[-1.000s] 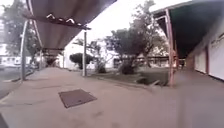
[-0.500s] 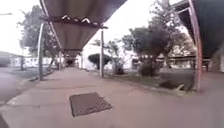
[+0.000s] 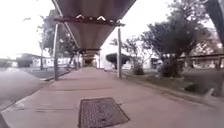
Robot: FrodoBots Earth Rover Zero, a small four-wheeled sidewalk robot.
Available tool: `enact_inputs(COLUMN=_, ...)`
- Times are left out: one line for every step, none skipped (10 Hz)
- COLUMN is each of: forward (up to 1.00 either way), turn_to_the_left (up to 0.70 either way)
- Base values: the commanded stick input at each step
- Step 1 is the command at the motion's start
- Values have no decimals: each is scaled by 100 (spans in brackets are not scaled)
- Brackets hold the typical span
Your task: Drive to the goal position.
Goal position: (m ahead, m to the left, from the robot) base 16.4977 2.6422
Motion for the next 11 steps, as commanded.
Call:
enact_inputs(forward=85, turn_to_the_left=0)
enact_inputs(forward=85, turn_to_the_left=0)
enact_inputs(forward=85, turn_to_the_left=0)
enact_inputs(forward=85, turn_to_the_left=0)
enact_inputs(forward=85, turn_to_the_left=0)
enact_inputs(forward=85, turn_to_the_left=0)
enact_inputs(forward=85, turn_to_the_left=0)
enact_inputs(forward=85, turn_to_the_left=0)
enact_inputs(forward=85, turn_to_the_left=0)
enact_inputs(forward=85, turn_to_the_left=0)
enact_inputs(forward=85, turn_to_the_left=0)
